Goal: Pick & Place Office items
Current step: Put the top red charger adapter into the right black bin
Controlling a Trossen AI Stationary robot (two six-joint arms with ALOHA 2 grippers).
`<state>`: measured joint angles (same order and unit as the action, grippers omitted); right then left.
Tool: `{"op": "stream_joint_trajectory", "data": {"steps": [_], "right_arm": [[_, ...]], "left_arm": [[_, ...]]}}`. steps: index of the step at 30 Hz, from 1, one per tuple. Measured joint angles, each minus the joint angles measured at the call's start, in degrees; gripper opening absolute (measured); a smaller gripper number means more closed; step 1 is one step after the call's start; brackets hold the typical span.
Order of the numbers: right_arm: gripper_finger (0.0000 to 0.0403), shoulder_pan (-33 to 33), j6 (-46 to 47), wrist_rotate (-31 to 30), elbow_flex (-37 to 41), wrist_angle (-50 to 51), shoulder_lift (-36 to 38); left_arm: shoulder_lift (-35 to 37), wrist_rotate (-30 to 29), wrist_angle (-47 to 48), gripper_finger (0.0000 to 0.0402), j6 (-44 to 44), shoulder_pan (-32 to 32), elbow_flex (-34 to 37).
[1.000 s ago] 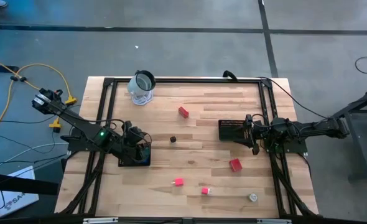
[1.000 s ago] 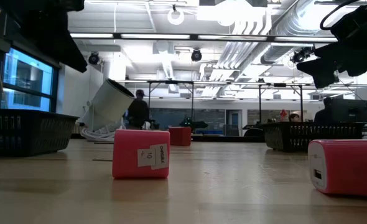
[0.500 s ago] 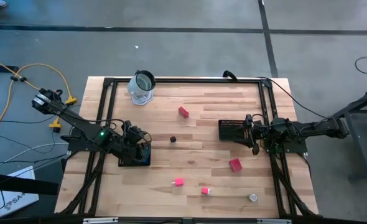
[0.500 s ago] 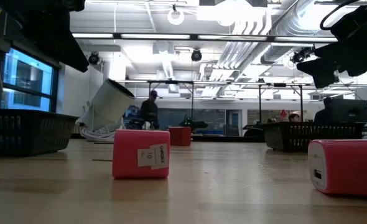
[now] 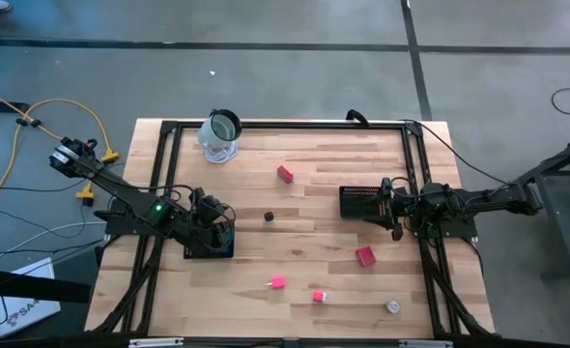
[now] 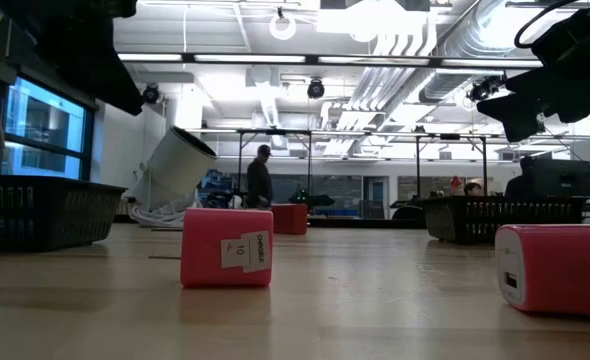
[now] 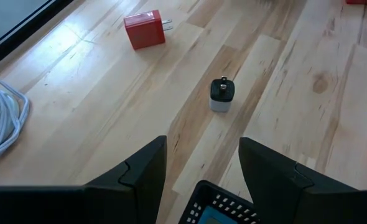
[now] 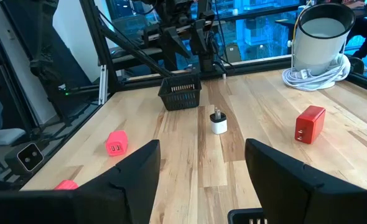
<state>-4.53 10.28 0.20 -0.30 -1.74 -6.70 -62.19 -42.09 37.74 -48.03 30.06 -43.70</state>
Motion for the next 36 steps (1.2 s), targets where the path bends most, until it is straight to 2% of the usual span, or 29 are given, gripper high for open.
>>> {"op": "stream_joint_trajectory", "data": {"steps": [3, 8, 11, 28, 36], "right_arm": [[0.0223, 0.0, 0.0, 0.0, 0.0, 0.0, 0.0], [0.0223, 0.0, -10.3, -6.9, 0.0, -0.7, 0.0], [0.0223, 0.0, -13.6, -7.8, 0.0, -0.8, 0.0], [0.0223, 0.0, -12.7, -5.6, 0.0, -0.9, 0.0], [0.0223, 0.0, -5.2, -4.4, 0.0, -3.1, 0.0]], "left_arm": [[0.0, 0.0, -0.9, 0.0194, 0.0, 0.0, 0.0], [0.0, 0.1, -1.2, 0.0194, 0.0, 0.0, 0.0], [0.0, 0.1, -1.5, 0.0194, 0.0, 0.0, 0.0], [0.0, 0.1, -4.6, 0.0194, 0.1, 0.0, 0.0], [0.0, 0.1, -4.9, 0.0194, 0.1, 0.0, 0.0]]}}
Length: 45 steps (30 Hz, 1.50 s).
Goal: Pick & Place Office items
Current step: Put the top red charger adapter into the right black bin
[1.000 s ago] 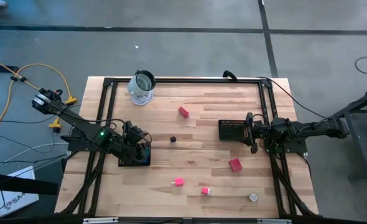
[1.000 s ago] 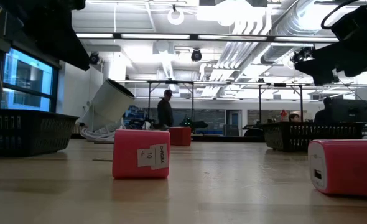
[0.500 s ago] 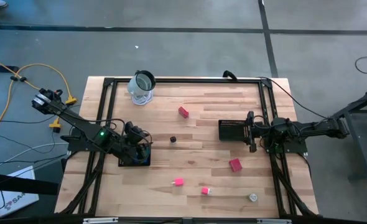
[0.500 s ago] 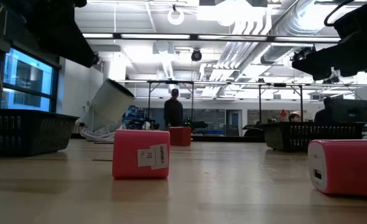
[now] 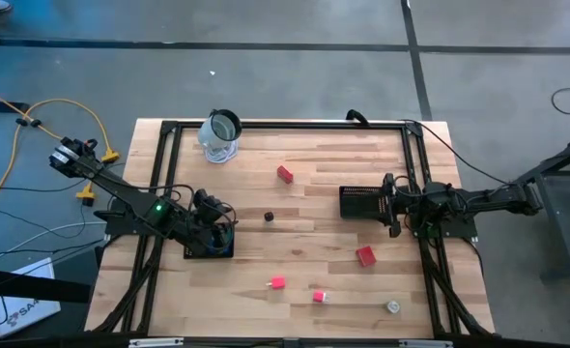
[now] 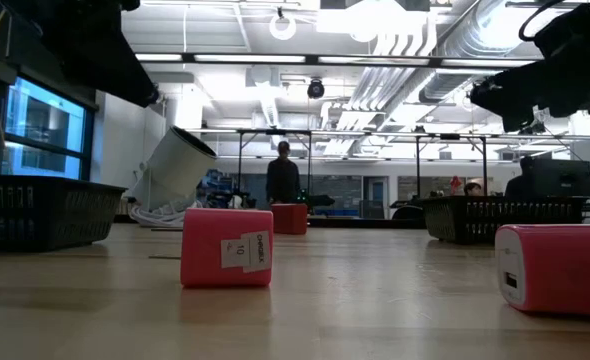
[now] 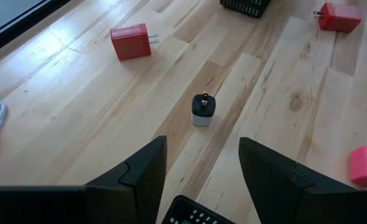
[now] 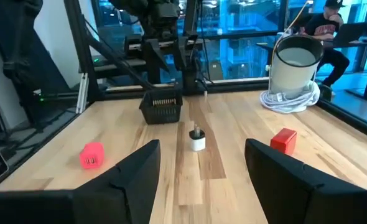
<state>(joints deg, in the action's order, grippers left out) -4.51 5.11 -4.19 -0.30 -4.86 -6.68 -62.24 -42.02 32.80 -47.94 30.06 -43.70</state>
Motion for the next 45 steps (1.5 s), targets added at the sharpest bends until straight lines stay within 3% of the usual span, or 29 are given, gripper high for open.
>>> {"op": "stream_joint_trajectory", "data": {"steps": [11, 24, 39, 45], "right_arm": [[0.0223, 0.0, 8.4, 0.4, 0.0, -2.8, 0.0], [0.0223, 0.0, 8.8, 8.6, 0.0, -8.4, 0.0], [0.0223, 0.0, 8.3, 8.6, -1.1, -16.0, -0.2], [0.0223, 0.0, 6.6, 3.3, -2.5, -16.7, -3.9]], "left_arm": [[0.0, 0.0, 0.1, 0.0194, 0.0, 0.0, 0.0], [0.0, 0.0, 0.1, 0.0194, 0.0, 0.0, 0.0], [0.0, 0.0, 0.1, 0.0194, 0.0, 0.0, 0.0], [0.0, 0.0, 0.1, 0.0194, 0.0, 0.0, 0.0]]}}
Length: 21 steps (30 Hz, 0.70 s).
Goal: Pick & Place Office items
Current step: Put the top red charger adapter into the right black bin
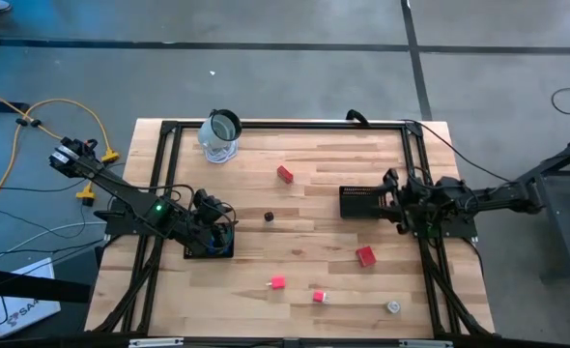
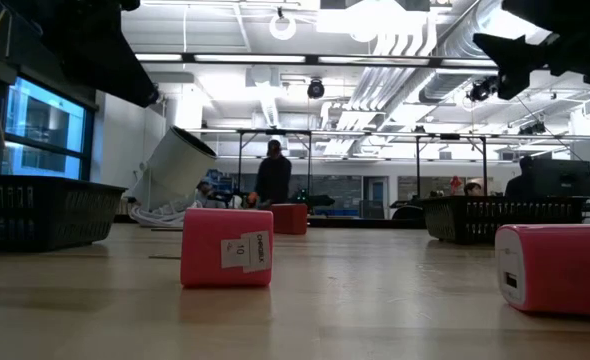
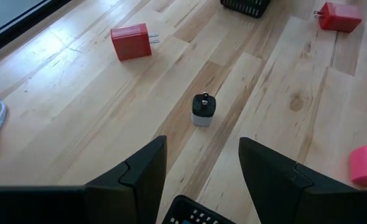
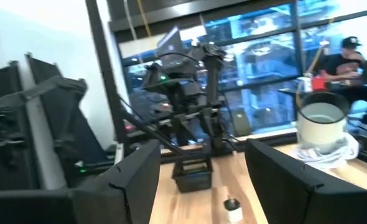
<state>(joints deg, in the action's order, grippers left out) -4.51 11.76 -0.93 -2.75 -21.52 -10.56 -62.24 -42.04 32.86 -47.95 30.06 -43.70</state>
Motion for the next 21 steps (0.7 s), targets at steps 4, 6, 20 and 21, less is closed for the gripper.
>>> {"op": "stream_joint_trajectory", "data": {"steps": [4, 6, 20, 21], "right_arm": [[0.0223, 0.0, 0.0, -1.1, -2.4, -0.1, -5.7], [0.0223, 0.0, -0.1, -1.1, -4.1, -0.1, -9.0], [0.0223, 0.0, -7.1, -11.4, -18.6, 0.1, -34.7], [0.0223, 0.0, -7.4, -12.4, -19.6, 0.2, -36.4]], "left_arm": [[0.0, 0.0, 0.0, 0.0194, 0.0, 0.0, 0.0], [0.0, 0.0, -0.1, 0.0194, 0.0, 0.0, 0.0], [0.0, 0.0, -0.2, 0.0194, 0.0, 0.0, 0.0], [0.0, 0.0, -0.2, 0.0194, 0.0, 0.0, 0.0]]}}
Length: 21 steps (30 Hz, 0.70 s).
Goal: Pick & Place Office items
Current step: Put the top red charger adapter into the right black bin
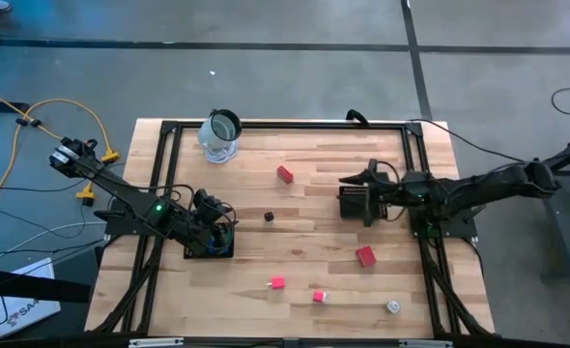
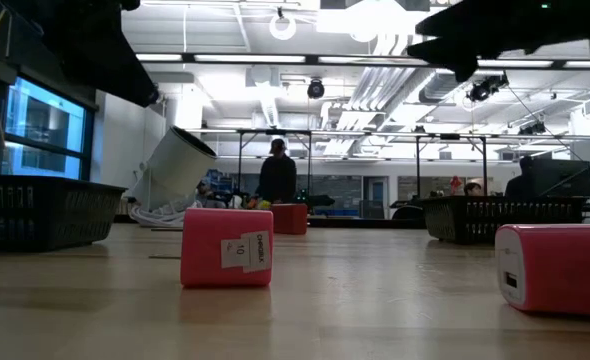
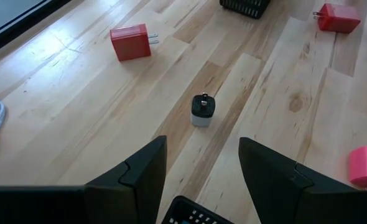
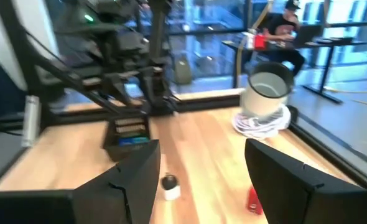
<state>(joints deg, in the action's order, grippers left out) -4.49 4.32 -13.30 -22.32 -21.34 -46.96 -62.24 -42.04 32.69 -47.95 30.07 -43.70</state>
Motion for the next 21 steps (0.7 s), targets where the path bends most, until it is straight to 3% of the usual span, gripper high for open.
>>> {"op": "stream_joint_trajectory", "data": {"steps": [14, 21], "right_arm": [[0.0223, 4.5, 0.2, -1.6, -13.7, 3.8, -20.8], [0.0223, 5.0, 0.0, -1.6, -20.5, 7.4, -27.7]], "left_arm": [[0.0, 0.0, 0.0, 0.0194, 0.0, 0.0, 0.0], [0.0, 0.0, 0.0, 0.0194, 0.0, 0.0, 0.0]]}}
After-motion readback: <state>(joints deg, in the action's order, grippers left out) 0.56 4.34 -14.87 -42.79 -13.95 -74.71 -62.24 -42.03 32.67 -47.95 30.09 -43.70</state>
